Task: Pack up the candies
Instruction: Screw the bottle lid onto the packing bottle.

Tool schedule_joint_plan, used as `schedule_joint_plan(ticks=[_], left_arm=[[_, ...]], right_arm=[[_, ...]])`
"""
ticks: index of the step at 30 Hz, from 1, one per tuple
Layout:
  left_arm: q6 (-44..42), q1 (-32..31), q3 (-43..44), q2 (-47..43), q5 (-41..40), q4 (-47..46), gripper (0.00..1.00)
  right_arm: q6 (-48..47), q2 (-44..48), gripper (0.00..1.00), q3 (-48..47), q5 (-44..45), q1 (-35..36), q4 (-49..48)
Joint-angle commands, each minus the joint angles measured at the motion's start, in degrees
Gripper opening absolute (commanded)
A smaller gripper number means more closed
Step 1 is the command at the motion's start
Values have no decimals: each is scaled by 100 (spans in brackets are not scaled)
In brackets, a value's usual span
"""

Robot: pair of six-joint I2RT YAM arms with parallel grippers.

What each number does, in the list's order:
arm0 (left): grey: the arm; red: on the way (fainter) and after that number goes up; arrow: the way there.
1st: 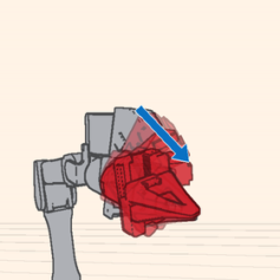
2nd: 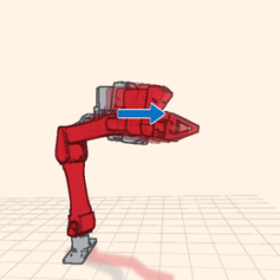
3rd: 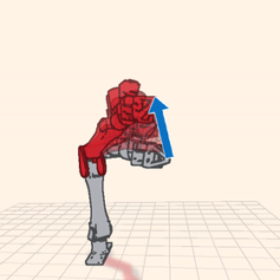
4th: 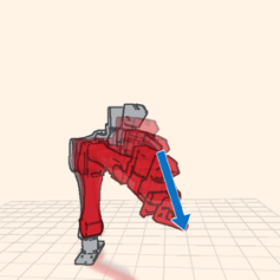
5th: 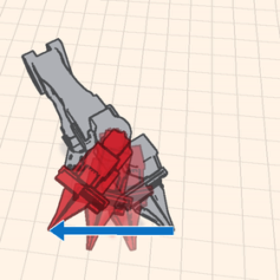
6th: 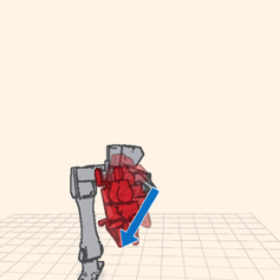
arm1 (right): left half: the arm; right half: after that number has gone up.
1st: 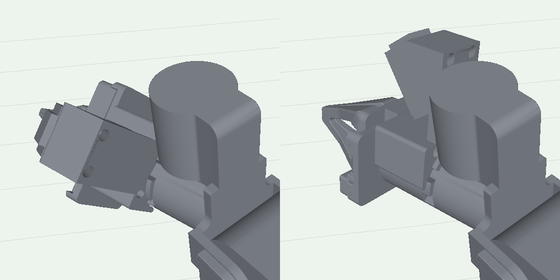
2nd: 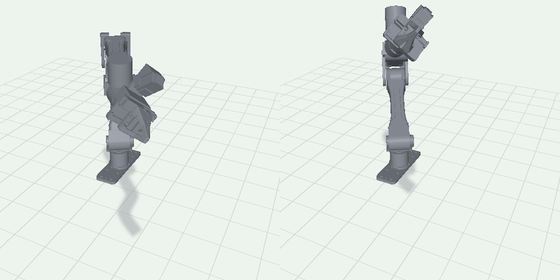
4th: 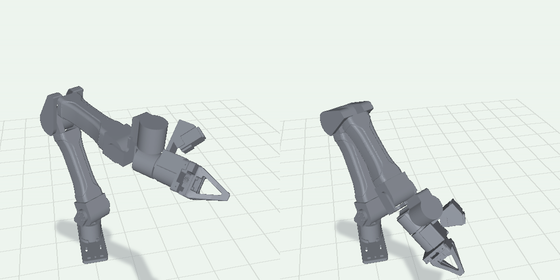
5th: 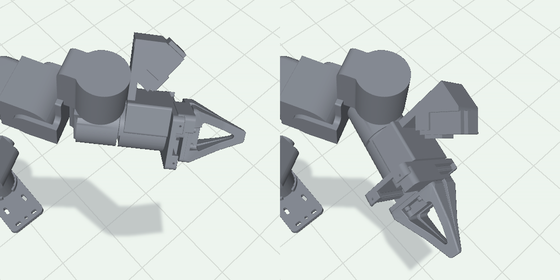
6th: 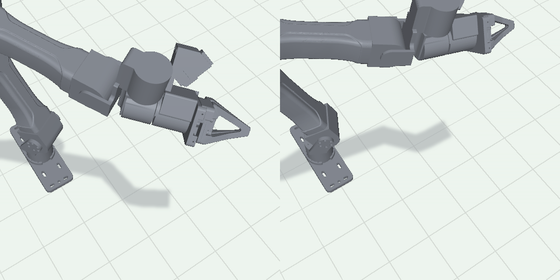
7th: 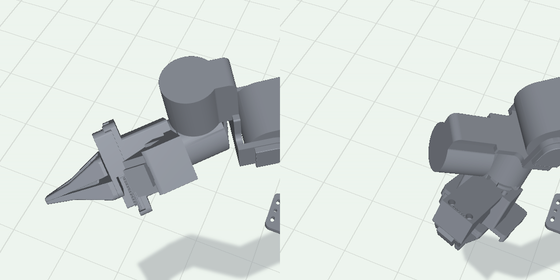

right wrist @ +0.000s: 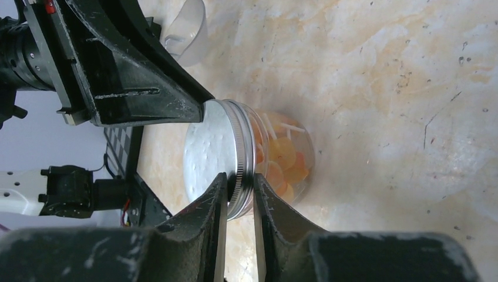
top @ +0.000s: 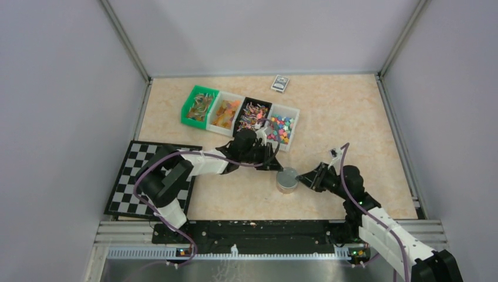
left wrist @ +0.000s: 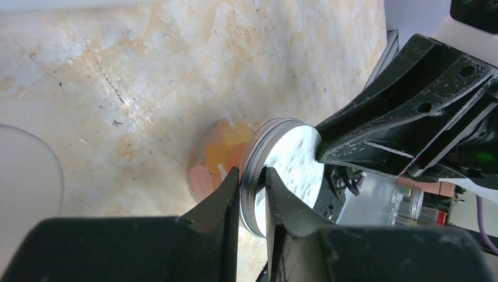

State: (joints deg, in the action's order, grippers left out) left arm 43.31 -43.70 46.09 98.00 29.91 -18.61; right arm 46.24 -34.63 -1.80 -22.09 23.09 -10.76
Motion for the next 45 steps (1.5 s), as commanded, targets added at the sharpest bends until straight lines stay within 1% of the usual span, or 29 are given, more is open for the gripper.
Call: schedule_joint_plan(ticks=[1,3,5,7,9,12,14,18,20,23,27,30,33,34,36,37,38,39,41,43,45], left_arm=[[-575,-24,223,92,-600,894,24],[-659,-24,306,-30,-523,1043,31],[-706,-25,334,-178,-424,1122,42],[-727,-31,299,-310,-331,1174,53],[-725,-41,212,-417,-266,1161,58],[-693,-50,51,-486,-213,1107,60],[-652,-57,-65,-483,-121,969,61],[-503,-115,-263,-354,-66,710,60],[-401,-150,-364,-281,-94,632,60],[-334,-196,-491,-237,-269,649,59],[-444,-206,-468,-223,-610,986,57],[-546,-205,-350,-166,-869,1367,52],[-606,-200,-327,-172,-1084,1575,50],[-628,-204,-330,-199,-1099,1572,50],[-657,-201,-340,-298,-1052,1481,50],[-676,-196,-320,-340,-1045,1472,50],[-722,-193,-252,-348,-1055,1518,50],[-808,-196,-169,-310,-1069,1609,50],[-924,-199,-16,-231,-1134,1785,48],[-977,-197,28,-226,-1168,1834,47],[-989,-198,8,-268,-1176,1799,47]], right_arm=[[328,-27,22,207,-351,82,854],[448,-14,27,-38,-365,81,855],[504,50,32,-183,-291,82,969],[546,134,34,-320,-207,81,1059],[582,198,33,-391,-140,84,1068],[634,228,31,-349,-105,81,1072],[660,222,30,-238,-79,81,1032],[777,213,21,67,43,81,911],[859,171,20,134,143,81,997],[1009,101,18,492,220,82,1038],[910,69,16,614,470,90,1407],[937,-61,14,721,521,109,1397],[998,-301,13,620,806,379,1427],[1015,-390,13,574,826,417,1300],[1063,-446,14,471,494,424,785],[1107,-415,17,358,382,420,645],[1112,-373,20,107,371,424,765],[1045,-347,25,-375,455,415,1000],[808,-382,37,-1055,663,399,1665],[630,-492,41,-1508,689,301,2000],[372,-619,42,-1818,714,231,2201]])
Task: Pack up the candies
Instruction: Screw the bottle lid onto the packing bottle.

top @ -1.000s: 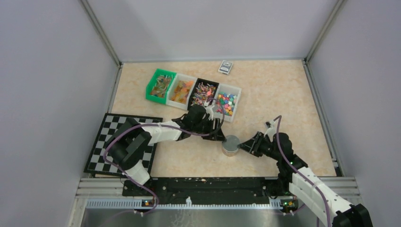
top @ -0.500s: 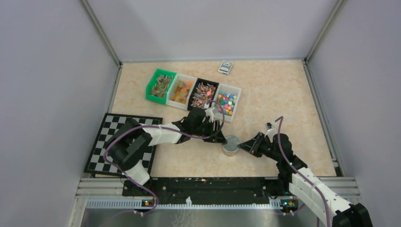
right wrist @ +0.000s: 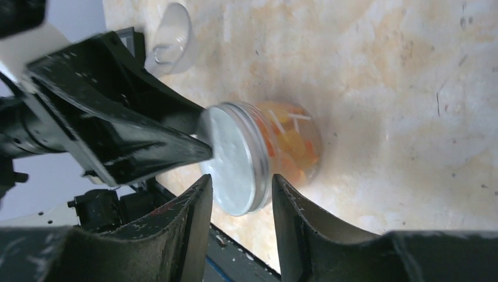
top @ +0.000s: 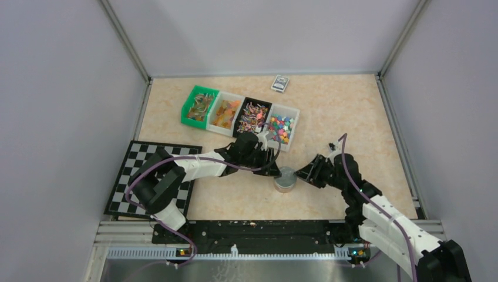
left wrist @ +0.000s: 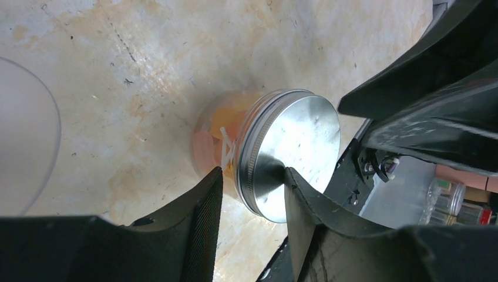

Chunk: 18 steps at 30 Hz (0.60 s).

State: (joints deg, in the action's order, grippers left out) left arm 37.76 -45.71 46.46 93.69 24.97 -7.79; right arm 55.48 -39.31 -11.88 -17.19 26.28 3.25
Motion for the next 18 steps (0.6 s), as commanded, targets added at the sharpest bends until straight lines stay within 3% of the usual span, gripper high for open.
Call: schedule_joint_plan(ticks=[1,4,10,14,18], left_arm=[[-438,8,-31,147,-663,703,47],[-450,4,-17,126,-641,676,47],[-414,5,-35,104,-610,645,47],[-401,6,-36,104,-581,633,47],[-382,6,-48,105,-589,627,47]], right_arm=[[-654,-220,42,-935,235,-92,856],[-992,-479,37,-1226,93,-97,880],[-1575,-1032,0,-1930,-241,-106,1142],[-1372,-1095,0,-1705,-1084,-106,424],[-1304,-1337,0,-1176,-873,-193,120]])
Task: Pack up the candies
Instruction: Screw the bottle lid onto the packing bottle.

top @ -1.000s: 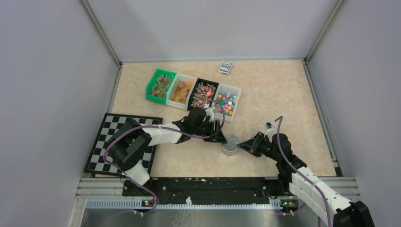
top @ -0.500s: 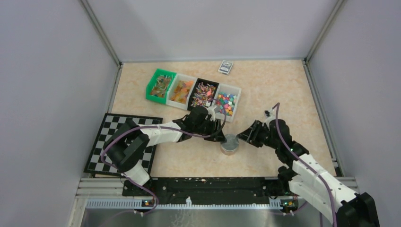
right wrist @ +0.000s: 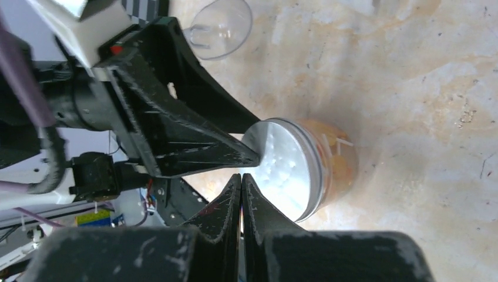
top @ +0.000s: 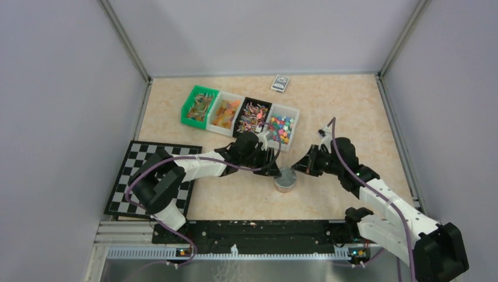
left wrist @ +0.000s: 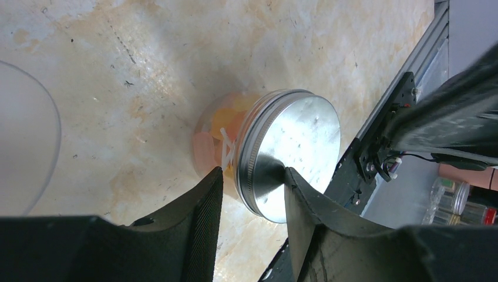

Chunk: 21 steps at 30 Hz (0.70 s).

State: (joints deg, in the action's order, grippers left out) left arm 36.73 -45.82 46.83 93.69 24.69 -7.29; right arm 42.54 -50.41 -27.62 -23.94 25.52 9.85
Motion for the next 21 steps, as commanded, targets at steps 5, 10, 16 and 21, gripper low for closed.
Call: schedule_joint_plan(ticks=[5,10,16,21], left_arm=[[-276,17,-116,148,-645,672,47],[-255,20,-172,167,-649,648,46],[-213,18,-166,173,-629,650,44],[-210,21,-237,-25,-290,274,43]], right_arm=[[270,-1008,0,1514,232,-317,-1148],[367,-714,0,1804,370,-322,-1191],[407,-246,0,1736,663,-323,-911],[-25,-226,2,409,201,-324,-627]])
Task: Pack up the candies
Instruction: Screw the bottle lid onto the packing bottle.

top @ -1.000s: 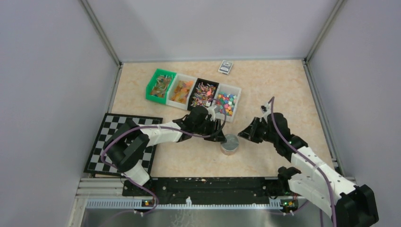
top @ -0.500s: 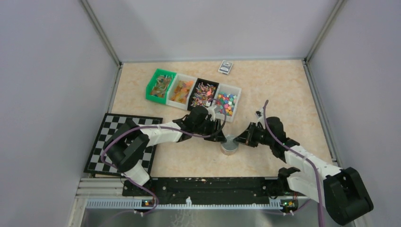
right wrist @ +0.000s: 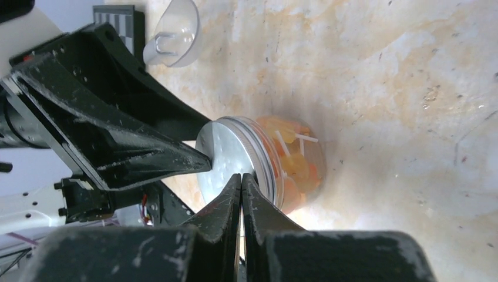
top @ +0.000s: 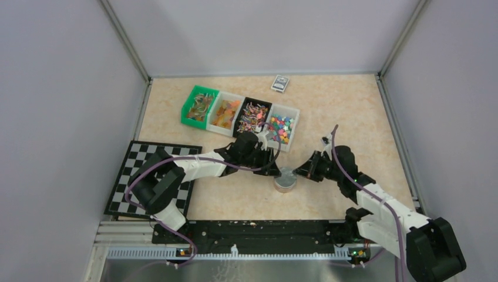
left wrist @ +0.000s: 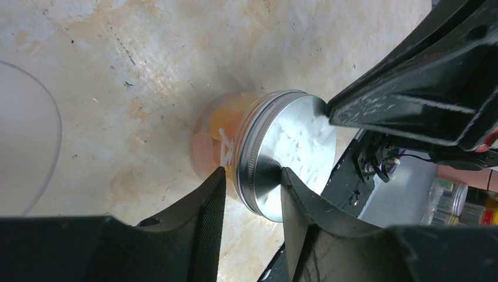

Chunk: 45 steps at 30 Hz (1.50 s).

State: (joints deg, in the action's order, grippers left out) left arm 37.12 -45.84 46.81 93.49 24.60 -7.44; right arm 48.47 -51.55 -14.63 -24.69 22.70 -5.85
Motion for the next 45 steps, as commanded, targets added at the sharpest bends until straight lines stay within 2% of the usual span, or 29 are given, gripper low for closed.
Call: schedule_joint_plan(ticks=[1,7,12,15,19,21,25,28,31,38,42,45], left_arm=[[-254,16,-249,-26,-230,201,43],[-386,19,-156,64,-144,190,42],[-355,21,-144,29,-179,202,43],[-340,19,-88,-25,-180,272,54],[-348,28,73,-299,-75,351,65],[-246,47,114,-516,-8,328,71],[-14,105,73,-730,231,100,73],[82,115,64,-609,433,39,70],[145,120,30,-408,531,-39,64],[164,120,-13,57,551,-170,56],[299,119,-143,126,627,-379,51],[313,120,-194,113,538,-359,47]], right_arm=[[-755,-148,2,-1205,257,-38,1142],[-1654,-554,0,-2200,520,-38,2149],[-1806,-591,0,-2303,288,-39,2386],[-1769,-596,0,-2260,321,-29,2457],[-1778,-503,18,-2445,526,-29,2735],[-1816,-488,20,-2561,444,-33,2848],[-1823,-567,20,-2450,208,-2,2830],[-1810,-685,26,-2271,212,77,2684],[-1793,-841,26,-2192,197,115,2467],[-1657,-1545,13,-1777,208,214,2038],[-1178,-1505,12,-1014,626,726,1803],[-916,-1332,9,-662,802,814,1644]])
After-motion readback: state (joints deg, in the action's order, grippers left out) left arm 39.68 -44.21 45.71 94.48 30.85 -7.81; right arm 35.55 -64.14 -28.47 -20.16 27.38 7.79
